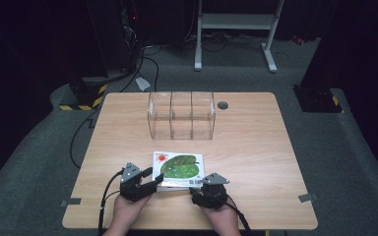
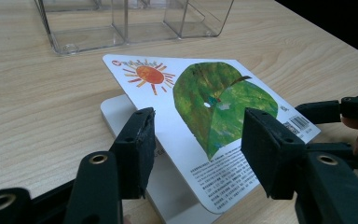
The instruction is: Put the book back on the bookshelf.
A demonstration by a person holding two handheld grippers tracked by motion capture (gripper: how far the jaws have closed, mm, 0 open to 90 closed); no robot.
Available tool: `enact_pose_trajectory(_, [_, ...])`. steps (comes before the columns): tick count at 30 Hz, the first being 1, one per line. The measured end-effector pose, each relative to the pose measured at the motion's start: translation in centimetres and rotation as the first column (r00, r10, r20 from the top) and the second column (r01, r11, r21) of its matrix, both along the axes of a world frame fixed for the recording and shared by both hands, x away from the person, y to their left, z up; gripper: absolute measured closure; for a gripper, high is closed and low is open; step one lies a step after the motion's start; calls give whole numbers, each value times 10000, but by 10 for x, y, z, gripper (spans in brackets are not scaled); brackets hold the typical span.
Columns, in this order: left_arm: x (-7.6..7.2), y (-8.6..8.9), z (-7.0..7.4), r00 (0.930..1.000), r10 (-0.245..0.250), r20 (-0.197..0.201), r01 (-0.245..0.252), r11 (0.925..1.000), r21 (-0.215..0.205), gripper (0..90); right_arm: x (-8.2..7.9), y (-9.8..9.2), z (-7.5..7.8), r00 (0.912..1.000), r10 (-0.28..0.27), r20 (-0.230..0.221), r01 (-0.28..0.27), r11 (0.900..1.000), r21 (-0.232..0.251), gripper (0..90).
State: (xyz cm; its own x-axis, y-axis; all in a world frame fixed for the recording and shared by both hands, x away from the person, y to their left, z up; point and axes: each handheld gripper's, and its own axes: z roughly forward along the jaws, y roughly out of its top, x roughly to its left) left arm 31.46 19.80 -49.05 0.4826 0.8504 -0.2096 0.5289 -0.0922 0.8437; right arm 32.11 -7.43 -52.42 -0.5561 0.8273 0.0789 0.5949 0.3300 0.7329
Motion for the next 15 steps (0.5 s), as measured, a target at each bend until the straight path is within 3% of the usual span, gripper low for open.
enact_pose_trajectory(11, [11, 7, -12, 9982, 182, -577, -188, 9998, -111, 413, 0, 0, 0, 10000, -38, 68, 38, 10000, 35, 389])
enact_pose_trajectory(15, [18, 8, -16, 9954, 52, -957, -105, 9985, -546, 404, 0, 0, 0, 9999, -28, 106, 28, 10000, 25, 392])
